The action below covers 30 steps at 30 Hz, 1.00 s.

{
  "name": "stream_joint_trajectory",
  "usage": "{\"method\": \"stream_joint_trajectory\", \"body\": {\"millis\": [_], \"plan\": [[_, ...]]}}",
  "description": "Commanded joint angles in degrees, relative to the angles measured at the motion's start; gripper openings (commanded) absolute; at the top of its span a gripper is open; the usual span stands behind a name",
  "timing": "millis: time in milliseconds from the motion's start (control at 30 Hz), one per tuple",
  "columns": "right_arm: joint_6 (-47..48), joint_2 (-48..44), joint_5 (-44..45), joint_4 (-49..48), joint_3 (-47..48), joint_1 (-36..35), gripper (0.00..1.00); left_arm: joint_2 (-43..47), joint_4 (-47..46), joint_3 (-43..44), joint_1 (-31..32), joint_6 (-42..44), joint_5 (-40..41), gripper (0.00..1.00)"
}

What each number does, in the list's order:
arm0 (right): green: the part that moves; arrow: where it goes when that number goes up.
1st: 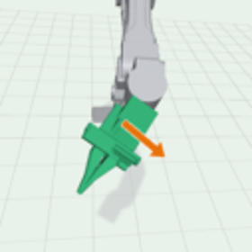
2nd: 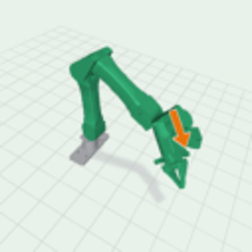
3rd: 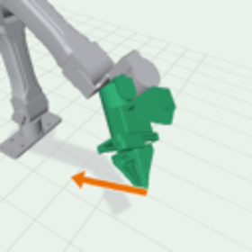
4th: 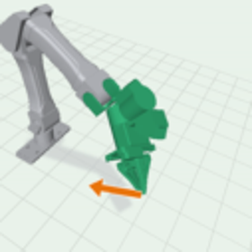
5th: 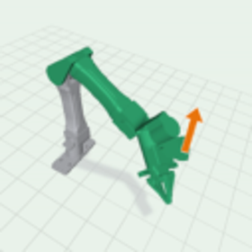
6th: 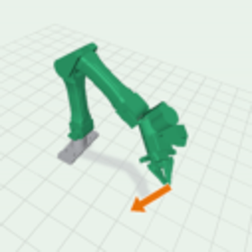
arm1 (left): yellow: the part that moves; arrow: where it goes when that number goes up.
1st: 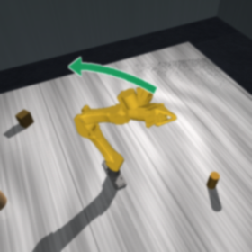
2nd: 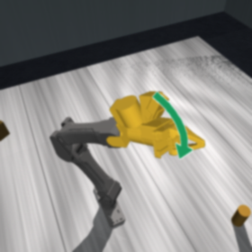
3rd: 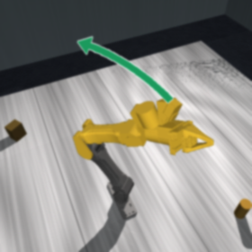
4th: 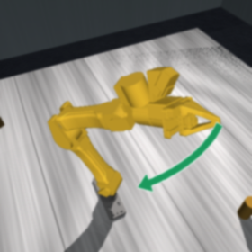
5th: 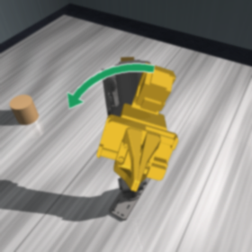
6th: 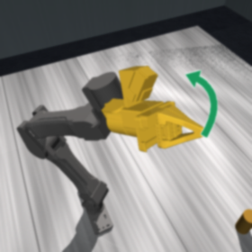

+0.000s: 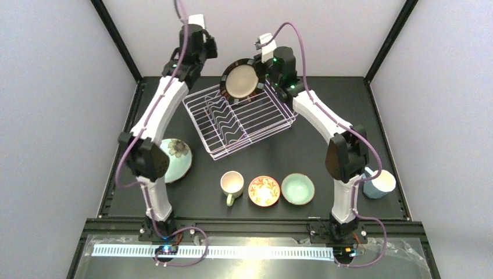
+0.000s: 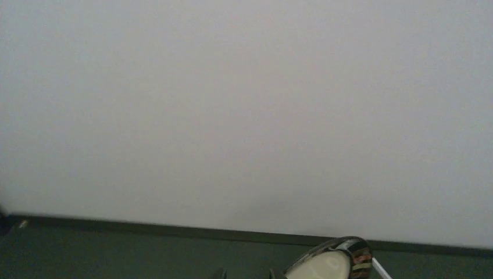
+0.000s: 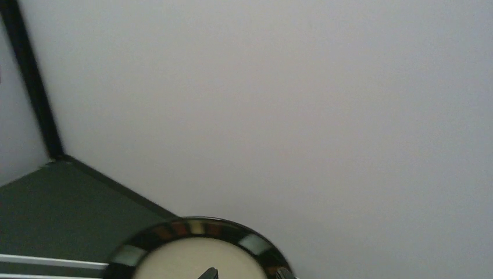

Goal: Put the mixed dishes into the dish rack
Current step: Insert the plate into the dish rack, then move the dish rack to the center of the board.

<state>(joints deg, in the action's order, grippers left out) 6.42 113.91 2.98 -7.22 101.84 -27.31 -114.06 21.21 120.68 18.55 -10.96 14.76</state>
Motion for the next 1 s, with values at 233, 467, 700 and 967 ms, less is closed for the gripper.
{"method": "stream_joint_trajectory", "body": {"millis": [233,467,700,967], "plan": [[0.30,-2.05,-5.82,21.98,11.37,-15.36,0.58,30.02,19.39,-23.80,-0.18,-21.94,16.08,0.53],[-1.01,1.25,-8.39,30.10,16.97,-24.78,0.58,48.51,22.62,-41.85,-0.79,-29.93,18.00,0.63],[-2.05,8.39,-9.81,37.19,24.97,-32.38,0.58,59.76,28.93,-53.39,-0.87,-41.62,18.80,0.68],[-8.42,14.80,-12.11,38.30,23.11,-35.01,0.58,74.91,32.74,-67.60,-0.87,-59.97,19.38,0.71]]}}
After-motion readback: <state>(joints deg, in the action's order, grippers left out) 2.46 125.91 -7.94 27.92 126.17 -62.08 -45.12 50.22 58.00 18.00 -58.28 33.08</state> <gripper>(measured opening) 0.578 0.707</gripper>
